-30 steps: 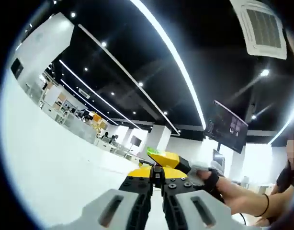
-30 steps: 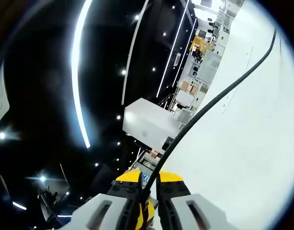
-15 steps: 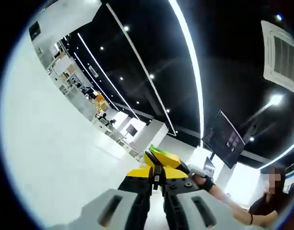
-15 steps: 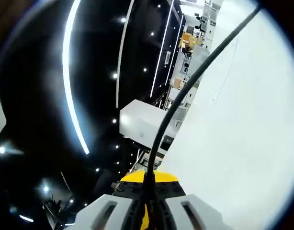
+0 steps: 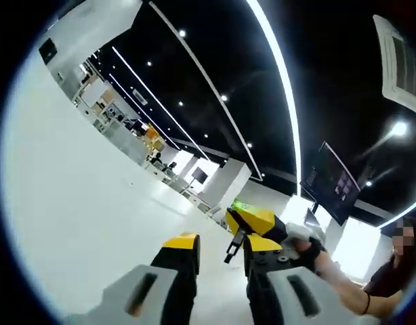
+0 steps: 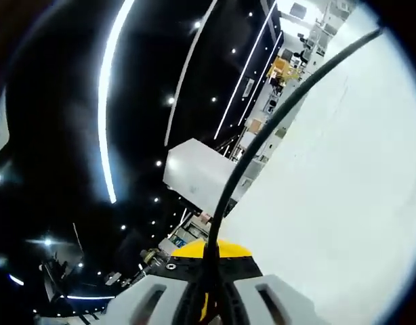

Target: Find the data cable on the table. Grasp the USB connector end of the cable and insert it into the USB port on the table

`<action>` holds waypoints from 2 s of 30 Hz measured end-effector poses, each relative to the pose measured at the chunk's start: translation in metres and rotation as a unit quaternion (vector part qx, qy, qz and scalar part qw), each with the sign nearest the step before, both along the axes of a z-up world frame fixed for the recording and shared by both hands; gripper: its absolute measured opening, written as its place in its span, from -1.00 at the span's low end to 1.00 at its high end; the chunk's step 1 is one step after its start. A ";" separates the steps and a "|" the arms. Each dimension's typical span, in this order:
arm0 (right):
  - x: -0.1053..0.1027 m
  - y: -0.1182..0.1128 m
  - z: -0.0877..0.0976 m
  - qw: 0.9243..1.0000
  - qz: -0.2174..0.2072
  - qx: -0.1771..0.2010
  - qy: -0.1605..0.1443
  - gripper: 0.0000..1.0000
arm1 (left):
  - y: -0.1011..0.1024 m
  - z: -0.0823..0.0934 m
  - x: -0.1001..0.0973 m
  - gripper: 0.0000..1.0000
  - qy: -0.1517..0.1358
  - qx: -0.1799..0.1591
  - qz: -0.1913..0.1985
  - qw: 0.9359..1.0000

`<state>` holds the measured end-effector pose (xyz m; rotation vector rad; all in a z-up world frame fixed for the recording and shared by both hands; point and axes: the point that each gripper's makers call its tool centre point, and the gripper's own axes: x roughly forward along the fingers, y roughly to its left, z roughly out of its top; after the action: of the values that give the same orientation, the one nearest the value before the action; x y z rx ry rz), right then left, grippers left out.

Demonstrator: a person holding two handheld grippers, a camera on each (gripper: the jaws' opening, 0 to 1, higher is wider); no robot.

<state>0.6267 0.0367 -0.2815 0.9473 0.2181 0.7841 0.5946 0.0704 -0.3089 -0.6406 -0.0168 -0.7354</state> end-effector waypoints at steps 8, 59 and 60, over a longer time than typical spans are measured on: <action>0.009 -0.036 -0.009 0.997 -0.054 -0.044 -0.019 -0.90 | -0.011 -0.007 -0.002 -0.47 -0.022 0.066 -0.013 0.997; 0.118 -0.166 -0.025 0.938 -0.203 -0.278 -0.049 -0.90 | -0.108 -0.029 0.145 -0.03 -0.159 0.333 -0.003 0.929; 0.121 -0.167 -0.025 0.938 -0.203 -0.278 -0.047 -0.90 | -0.109 -0.028 0.148 -0.03 -0.160 0.334 -0.003 0.929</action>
<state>0.7482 -0.1304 -0.3069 0.3923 0.1403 0.3474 0.7426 -0.0388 -0.3374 0.1345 -0.0606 -0.7870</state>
